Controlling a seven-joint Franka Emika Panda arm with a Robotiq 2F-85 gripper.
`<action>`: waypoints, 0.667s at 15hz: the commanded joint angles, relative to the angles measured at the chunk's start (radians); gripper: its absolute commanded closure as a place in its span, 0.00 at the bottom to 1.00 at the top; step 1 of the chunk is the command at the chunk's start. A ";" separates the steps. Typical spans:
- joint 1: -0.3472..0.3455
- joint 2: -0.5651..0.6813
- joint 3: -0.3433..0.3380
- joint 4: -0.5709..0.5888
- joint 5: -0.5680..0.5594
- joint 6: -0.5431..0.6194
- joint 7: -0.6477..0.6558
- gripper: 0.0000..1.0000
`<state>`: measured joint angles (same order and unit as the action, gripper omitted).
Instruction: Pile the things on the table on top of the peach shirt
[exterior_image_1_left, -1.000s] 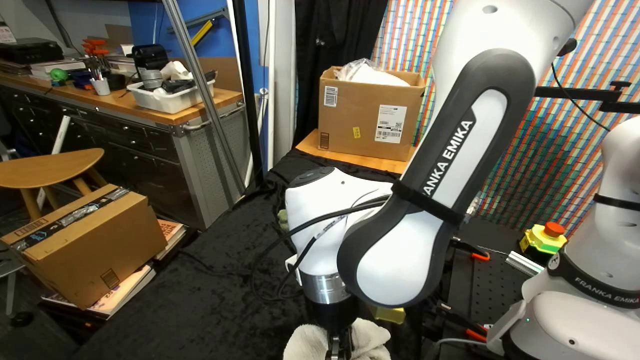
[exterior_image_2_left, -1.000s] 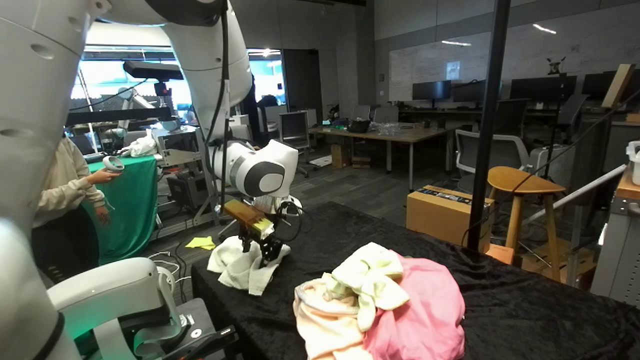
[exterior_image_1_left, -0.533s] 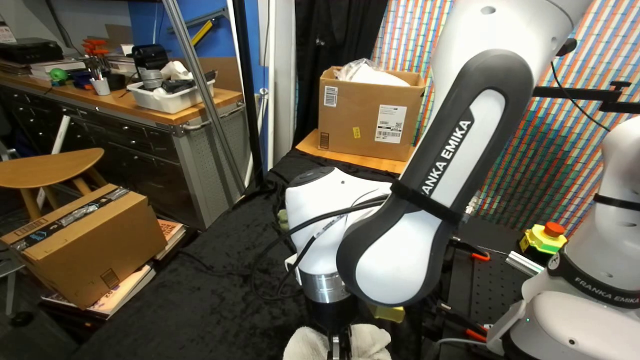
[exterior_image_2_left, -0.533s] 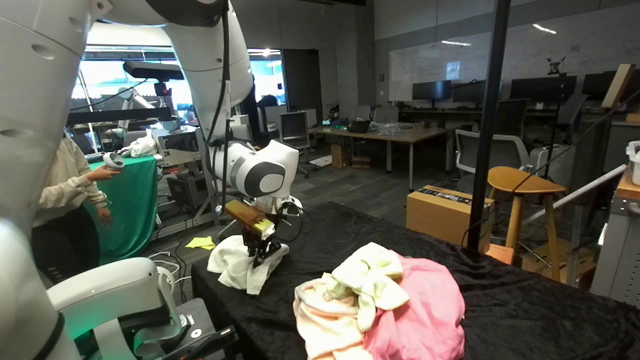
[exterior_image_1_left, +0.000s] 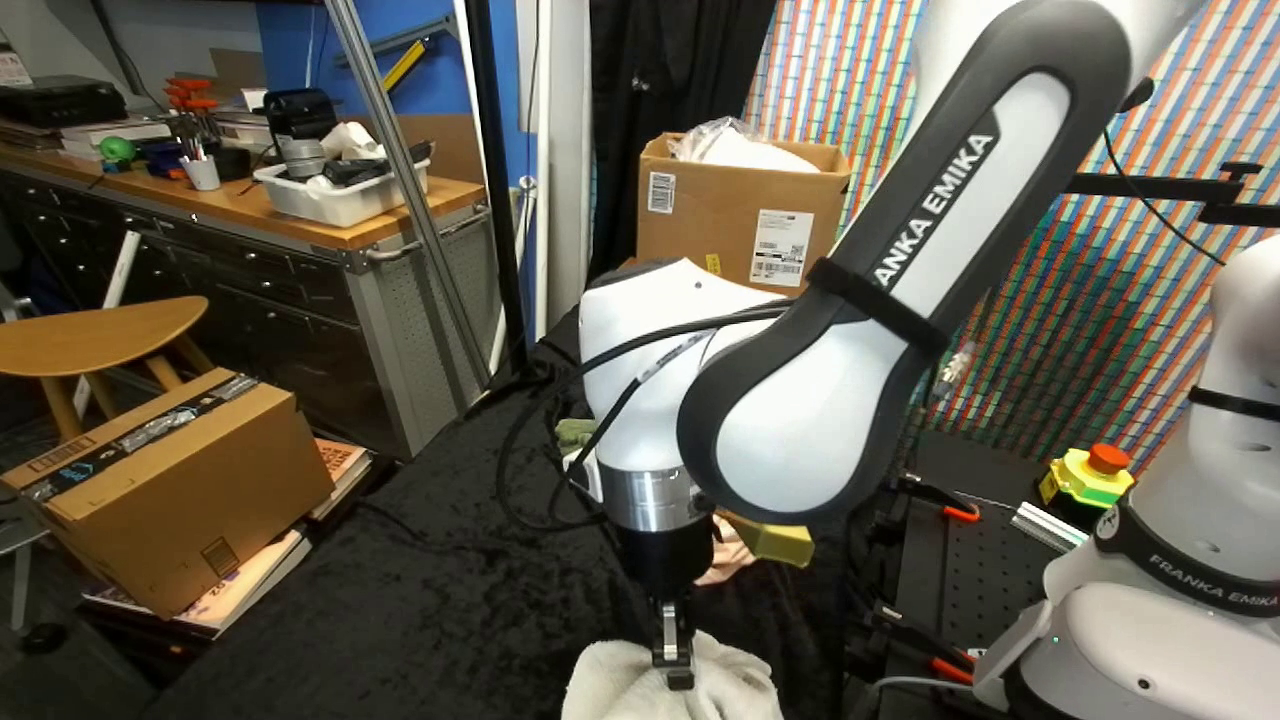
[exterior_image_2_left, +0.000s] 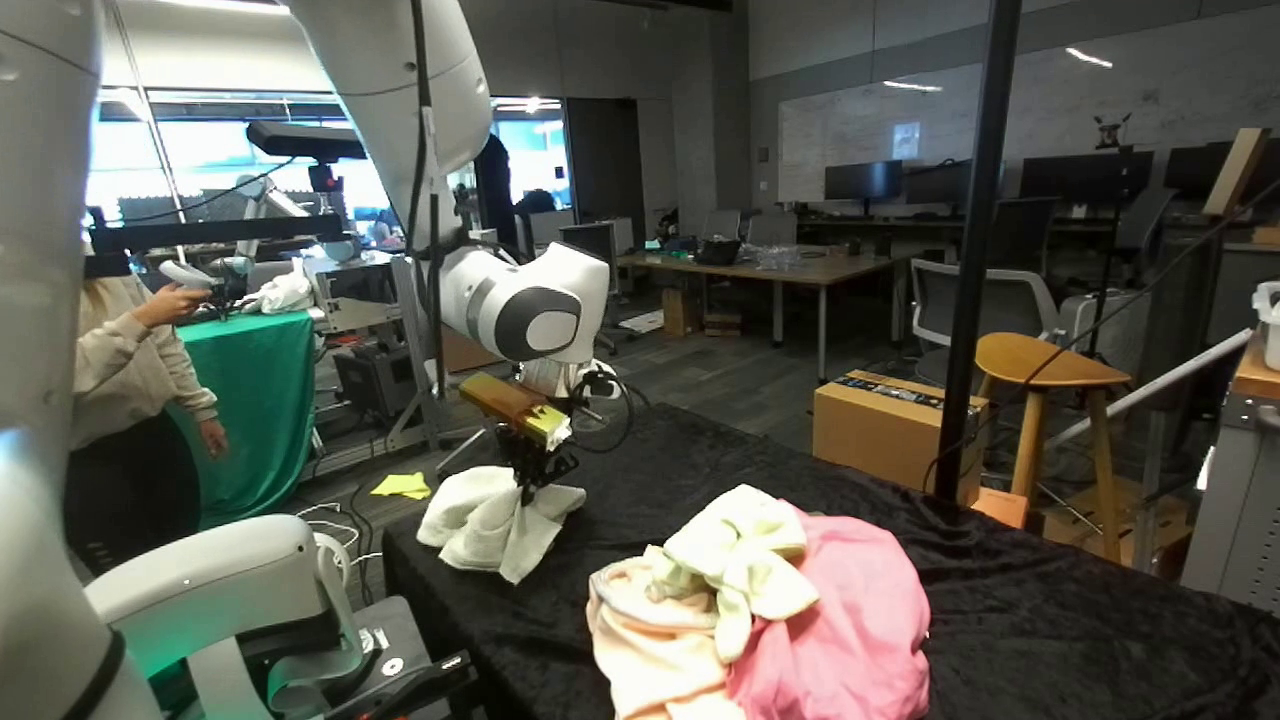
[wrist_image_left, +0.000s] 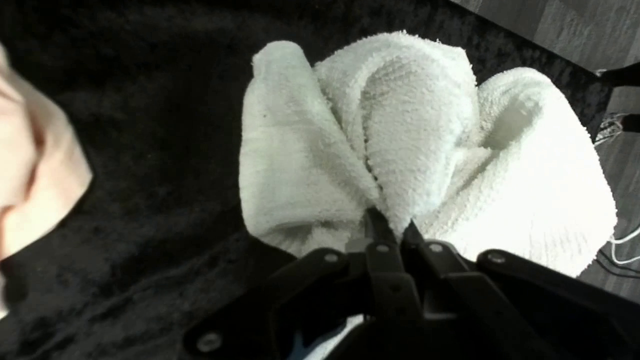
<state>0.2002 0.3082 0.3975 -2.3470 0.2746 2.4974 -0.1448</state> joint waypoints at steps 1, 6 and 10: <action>0.034 -0.203 -0.055 -0.131 -0.095 0.048 0.076 0.97; 0.018 -0.446 -0.109 -0.279 -0.160 0.131 0.153 0.98; -0.010 -0.587 -0.156 -0.349 -0.209 0.197 0.229 0.99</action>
<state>0.2061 -0.1420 0.2656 -2.6121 0.1111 2.6335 0.0122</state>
